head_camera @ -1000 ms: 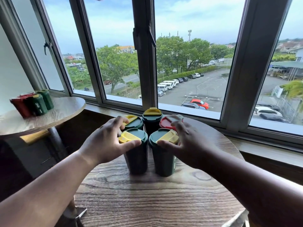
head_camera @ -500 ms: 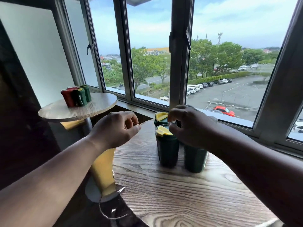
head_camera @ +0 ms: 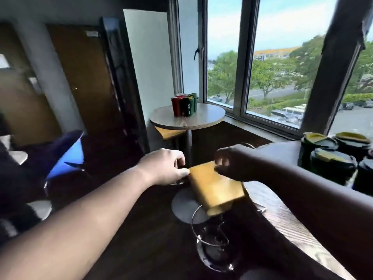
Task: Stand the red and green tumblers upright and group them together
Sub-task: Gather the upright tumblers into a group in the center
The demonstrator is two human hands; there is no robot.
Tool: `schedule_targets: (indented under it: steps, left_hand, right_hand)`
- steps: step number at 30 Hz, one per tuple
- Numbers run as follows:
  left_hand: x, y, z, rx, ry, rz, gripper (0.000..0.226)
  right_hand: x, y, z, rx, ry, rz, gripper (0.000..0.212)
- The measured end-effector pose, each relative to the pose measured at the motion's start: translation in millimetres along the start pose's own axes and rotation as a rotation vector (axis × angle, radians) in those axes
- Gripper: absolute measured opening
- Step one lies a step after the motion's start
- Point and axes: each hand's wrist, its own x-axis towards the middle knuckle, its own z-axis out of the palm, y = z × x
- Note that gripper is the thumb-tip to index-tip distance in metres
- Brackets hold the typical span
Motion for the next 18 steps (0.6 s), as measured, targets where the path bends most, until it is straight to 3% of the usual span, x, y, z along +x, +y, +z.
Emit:
schedule_targets:
  steps: [4,7,18]
  left_hand:
    - [-44.3,-76.8,2.5,0.006,-0.04,-0.153,0.027]
    - [-71.6,-126.3,1.5,0.008,-0.046,-0.251,0.027]
    - [-137.9,-242.3,-18.9,0.068,0.005,-0.549,0.03]
  right_hand:
    - [42.1,-59.7,43.0,0.068,-0.054,-0.06,0.045]
    - [67.7,-106.3,67.1,0.059,-0.089,-0.117,0.025]
    - [161.3,-236.9,114.8,0.033,-0.098,-0.475,0.022]
